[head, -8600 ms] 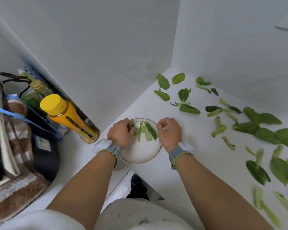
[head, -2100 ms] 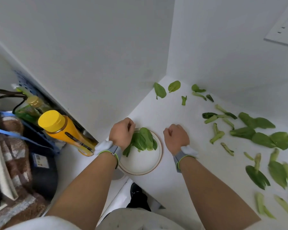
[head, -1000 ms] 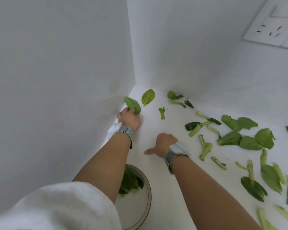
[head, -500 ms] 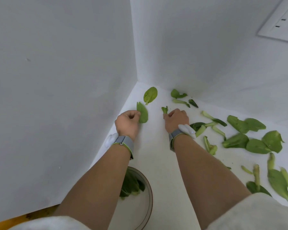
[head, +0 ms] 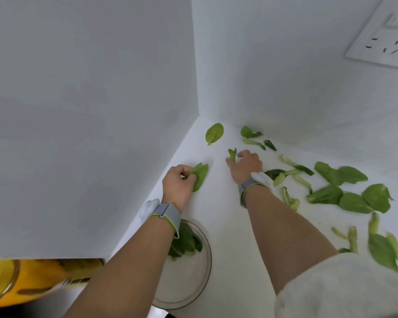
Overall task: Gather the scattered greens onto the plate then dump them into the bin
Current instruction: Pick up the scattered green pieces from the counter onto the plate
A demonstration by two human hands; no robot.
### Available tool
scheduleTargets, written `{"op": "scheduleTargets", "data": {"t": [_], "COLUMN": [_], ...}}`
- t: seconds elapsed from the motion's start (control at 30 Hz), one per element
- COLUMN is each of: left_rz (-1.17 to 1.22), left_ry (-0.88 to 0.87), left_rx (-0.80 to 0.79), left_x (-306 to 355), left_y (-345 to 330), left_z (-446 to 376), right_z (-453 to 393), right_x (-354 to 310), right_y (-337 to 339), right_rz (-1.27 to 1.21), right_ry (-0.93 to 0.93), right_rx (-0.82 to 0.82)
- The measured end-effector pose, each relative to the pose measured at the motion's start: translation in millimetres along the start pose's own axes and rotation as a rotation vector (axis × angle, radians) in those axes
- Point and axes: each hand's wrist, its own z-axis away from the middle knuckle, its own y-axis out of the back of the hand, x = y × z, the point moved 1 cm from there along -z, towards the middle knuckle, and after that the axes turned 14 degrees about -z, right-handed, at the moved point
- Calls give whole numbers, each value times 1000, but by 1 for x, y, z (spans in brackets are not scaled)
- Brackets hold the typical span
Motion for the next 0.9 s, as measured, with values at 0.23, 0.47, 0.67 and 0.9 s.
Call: {"op": "scheduleTargets", "data": {"t": [0.23,0.47,0.67,0.9], "left_rz": [18,-21,-93,-127], "left_ry": [38,54,34,64], "left_rx": [42,76,57,56], "left_x": [-12,-27,-37,-56], "left_y": [23,38,50,70], "left_z": [16,35,58,89], "right_z": [-3,16,34,64], "right_x": [-11,-7,0,1], "right_y": [-9,-5,3,1], "right_rz": [144,52,22,-81], "right_ry": [-77,76,130,143], "right_rx": [13,-32,-69,-96]}}
